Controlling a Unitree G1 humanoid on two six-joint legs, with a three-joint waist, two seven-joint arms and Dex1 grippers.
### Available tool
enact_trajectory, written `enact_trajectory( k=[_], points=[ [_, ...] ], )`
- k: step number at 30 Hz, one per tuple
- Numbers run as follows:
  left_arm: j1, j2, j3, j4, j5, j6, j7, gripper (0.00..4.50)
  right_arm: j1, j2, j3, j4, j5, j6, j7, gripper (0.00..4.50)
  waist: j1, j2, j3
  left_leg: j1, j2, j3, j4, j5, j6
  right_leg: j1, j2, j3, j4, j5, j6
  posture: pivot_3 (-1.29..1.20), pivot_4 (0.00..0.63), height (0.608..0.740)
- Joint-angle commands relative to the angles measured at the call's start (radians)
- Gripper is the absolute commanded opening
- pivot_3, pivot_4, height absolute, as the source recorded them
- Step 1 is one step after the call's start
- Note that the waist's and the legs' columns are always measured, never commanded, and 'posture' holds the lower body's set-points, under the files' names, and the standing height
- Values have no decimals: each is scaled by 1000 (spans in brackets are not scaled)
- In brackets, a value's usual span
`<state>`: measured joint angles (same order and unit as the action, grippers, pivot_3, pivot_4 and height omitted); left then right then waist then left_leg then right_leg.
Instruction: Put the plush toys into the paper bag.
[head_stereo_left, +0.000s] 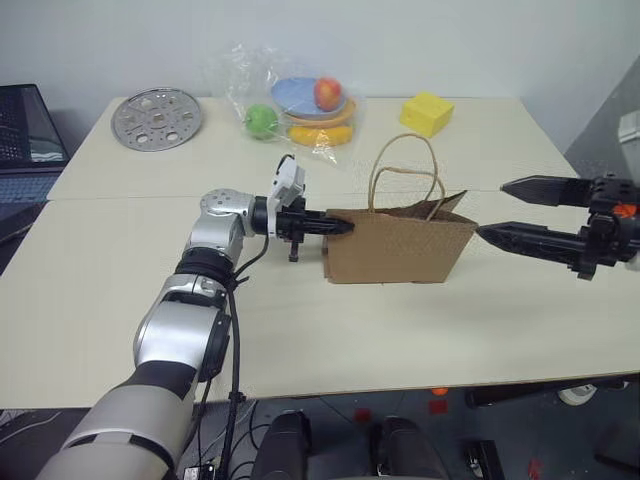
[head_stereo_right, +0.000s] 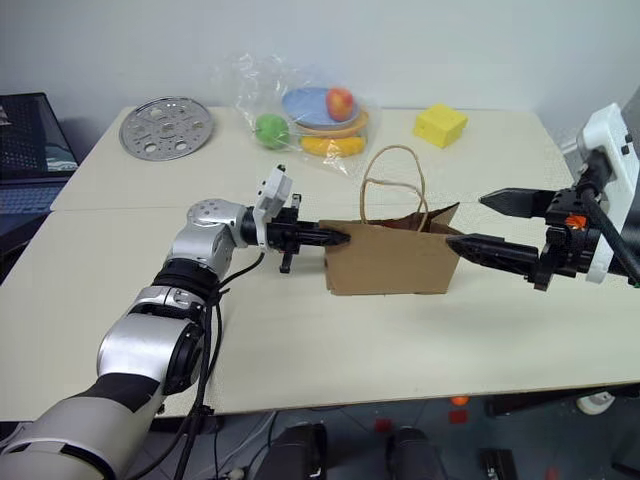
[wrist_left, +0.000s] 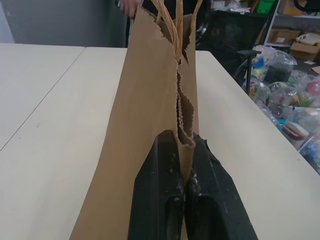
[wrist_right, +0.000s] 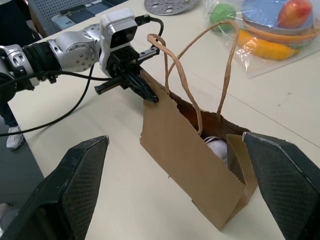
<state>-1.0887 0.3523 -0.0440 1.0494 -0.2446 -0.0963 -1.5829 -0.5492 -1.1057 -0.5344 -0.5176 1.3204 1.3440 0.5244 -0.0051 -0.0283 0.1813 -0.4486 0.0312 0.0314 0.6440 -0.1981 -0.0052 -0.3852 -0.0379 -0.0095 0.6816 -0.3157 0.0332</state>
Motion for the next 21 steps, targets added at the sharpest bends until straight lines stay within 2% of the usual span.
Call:
enact_trajectory(
  k=[1, 5, 8, 12, 14, 17, 21],
  points=[
    [-40, 13, 28, 3, 4, -13, -4, 657, 11, -6, -6, 8, 4, -55, -5, 4500, 1, 0, 0, -1, 0, 0, 0, 0, 0, 0, 0, 0, 0, 0, 0, 0, 150, 740],
    [-69, 63, 60, -33, -15, 25, -5, 1850, 47, -8, 24, 42, -63, -117, 38, 4500, 1, 0, 0, -1, 0, 0, 1, 0, 0, -1, 0, 0, 0, 0, 1, 0, 150, 740],
    [-63, 123, 80, -125, -38, 111, -7, 2750, 102, -21, 23, 84, -144, -182, 106, 4500, -1, 0, 0, -1, 0, 0, 0, 0, 0, -1, 0, 0, 0, 0, 1, 0, 150, 740],
    [44, 250, 117, -343, -74, 297, 38, 3994, 207, -38, -17, 104, -248, -250, 170, 4500, -2, 0, 0, -2, 0, 0, 0, 0, 0, -2, 0, 0, 0, 0, 1, 0, 150, 740],
    [139, 319, 145, -482, -49, 359, 158, 4485, 321, -36, -71, 94, -337, -296, 196, 4500, -3, 0, 0, -1, 1, 0, 0, 0, 0, -2, 0, 0, 0, 0, 1, 0, 150, 740],
    [277, 380, 140, -717, 1, 435, 304, 4485, 503, 15, -132, 81, -481, -411, 218, 4500, 2, 0, 0, -2, 1, -2, 0, 0, 0, -1, 0, 1, 0, 0, 1, 0, 150, 740],
    [344, 379, 160, -849, -56, 494, 362, 4485, 561, 98, -126, 64, -540, -482, 176, 4500, 15, 1, 0, -1, 0, -4, 3, 2, 0, 1, -1, 0, 1, 2, 2, 0, 150, 740]
  ],
)
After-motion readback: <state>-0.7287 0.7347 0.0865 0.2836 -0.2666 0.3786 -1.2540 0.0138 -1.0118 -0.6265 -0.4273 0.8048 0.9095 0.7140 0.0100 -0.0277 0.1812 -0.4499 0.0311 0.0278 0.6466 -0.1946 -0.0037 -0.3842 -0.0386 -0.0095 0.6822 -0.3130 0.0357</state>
